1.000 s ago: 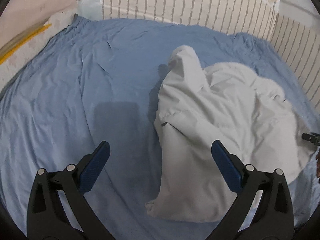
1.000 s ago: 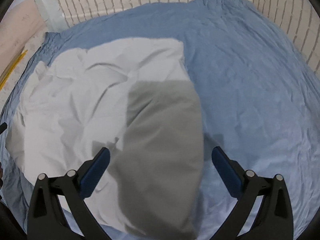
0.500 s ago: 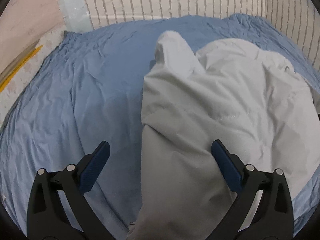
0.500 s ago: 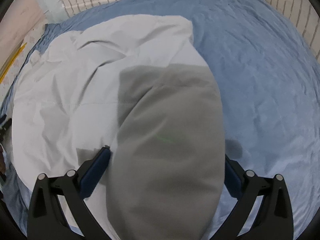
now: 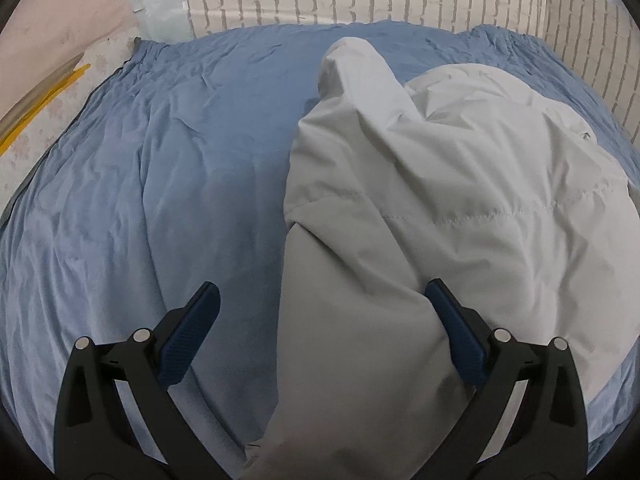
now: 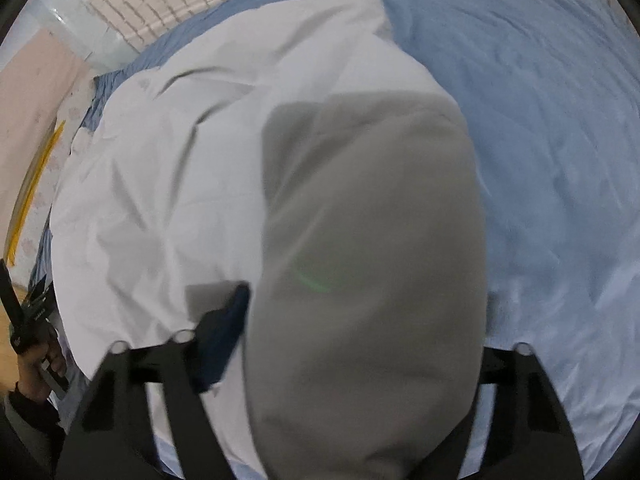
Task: Fold large clothes
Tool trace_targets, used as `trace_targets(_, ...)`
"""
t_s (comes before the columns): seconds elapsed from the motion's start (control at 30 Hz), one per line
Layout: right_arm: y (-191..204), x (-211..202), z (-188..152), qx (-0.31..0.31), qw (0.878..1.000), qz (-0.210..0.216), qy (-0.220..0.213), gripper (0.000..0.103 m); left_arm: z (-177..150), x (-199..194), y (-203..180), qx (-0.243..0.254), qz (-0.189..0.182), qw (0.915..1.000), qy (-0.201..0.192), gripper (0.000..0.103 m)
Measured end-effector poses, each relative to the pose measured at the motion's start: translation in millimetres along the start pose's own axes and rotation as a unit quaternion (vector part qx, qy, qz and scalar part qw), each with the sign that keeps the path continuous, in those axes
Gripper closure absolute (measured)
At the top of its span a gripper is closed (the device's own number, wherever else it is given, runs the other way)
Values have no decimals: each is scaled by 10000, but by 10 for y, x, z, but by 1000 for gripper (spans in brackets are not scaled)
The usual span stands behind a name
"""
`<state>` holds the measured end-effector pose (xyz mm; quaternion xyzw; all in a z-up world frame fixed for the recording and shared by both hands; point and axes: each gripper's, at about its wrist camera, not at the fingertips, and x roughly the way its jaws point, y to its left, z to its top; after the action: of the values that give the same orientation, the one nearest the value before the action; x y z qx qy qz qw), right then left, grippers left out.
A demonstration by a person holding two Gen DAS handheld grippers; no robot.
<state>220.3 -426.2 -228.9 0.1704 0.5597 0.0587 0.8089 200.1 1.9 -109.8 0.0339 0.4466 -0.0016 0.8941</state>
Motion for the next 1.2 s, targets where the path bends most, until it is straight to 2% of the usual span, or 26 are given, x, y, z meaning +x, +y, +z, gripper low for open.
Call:
trace_targets(0.07,77,-27,6,-177,9998,-115,-61,48,-8,23,-10,-59,-68,10000,40,4)
trace_targets(0.13,150,-65,18,-288,9993,-179,-158,55,-15,48,2,-155,-388,9990,176,22)
trace_targets(0.2,202,-129,46,-376,9986,-210,-299,66,5,37,-58,-170,-706,9969,286,67)
trace_targets(0.23,236,-179,64,-424,9980,-232,-401,69,22,2,-113,-120,-699,9971,280,74)
trace_targets(0.27,261,-243,87,-420,9975,-241,-523,73,41,-52,-190,-29,-674,9975,197,86)
trace_targets(0.3,272,-318,111,-382,9969,-238,-650,77,53,-92,-242,21,-684,9976,125,93)
trace_targets(0.37,268,-511,169,-266,9946,-196,-982,81,93,-180,-304,-17,-859,9963,-93,97)
trace_targets(0.47,375,-934,282,-503,9840,-379,-1667,83,204,-373,-365,-359,-1270,9897,-557,98)
trace_targets(0.5,449,-1126,278,-652,9765,-566,-1977,84,266,-467,-432,-432,-1422,9857,-789,98)
trace_targets(0.57,517,-1349,217,-765,9654,-880,-2332,84,342,-622,-620,-348,-1631,9789,-1181,97)
trace_targets(0.6,517,-1456,166,-842,9570,-1203,-2502,84,363,-671,-764,-223,-1675,9769,-1311,96)
trace_targets(0.67,420,-1501,105,-852,9494,-1664,-2524,84,343,-605,-997,-6,-1683,9784,-1201,93)
trace_targets(0.7,346,-1479,147,-763,9506,-1776,-2430,84,305,-494,-1097,49,-1654,9813,-986,91)
trace_targets(0.73,160,-1401,167,-517,9574,-1849,-2159,83,242,-344,-1152,-3,-1630,9839,-730,89)
trace_targets(0.77,-62,-1261,188,-223,9670,-1825,-1761,78,189,-211,-1182,-32,-1584,9861,-506,83)
trace_targets(0.8,-166,-1153,215,-57,9719,-1798,-1520,68,142,-91,-1202,-21,-1499,9882,-319,72)
trace_targets(0.83,-288,-989,190,67,9733,-1943,-1223,59,70,2,-1201,-4,-1376,9903,-204,64)
trace_targets(0.87,-329,-904,160,-9,9714,-2109,-1087,45,14,42,-1156,-39,-1292,9914,-197,49)
trace_targets(0.9,-349,-918,134,-84,9713,-2121,-1077,41,6,46,-1084,-129,-1267,9917,-194,33)
trace_targets(0.93,-320,-990,125,-110,9699,-2135,-1167,40,24,44,-1003,-268,-1227,9920,-134,24)
trace_targets(0.97,-285,-1139,100,-44,9673,-2105,-1416,33,60,15,-853,-563,-1203,9911,-45,16)
trace_targets(1.0,-401,-1353,-44,17,9654,-2019,-1650,22,93,-31,-731,-806,-1249,9889,-30,12)
trace_targets(1.07,-198,-1751,-84,143,9540,-1762,-2421,12,147,-233,-467,-1213,-1244,9848,-74,12)
trace_targets(1.13,31,-2044,-222,181,9431,-1530,-2947,6,168,-585,-256,-1352,-935,9856,-393,11)
trace_targets(1.2,321,-2268,-416,54,9365,-1114,-3326,2,177,-1090,-13,-1350,-666,9835,-1001,3)
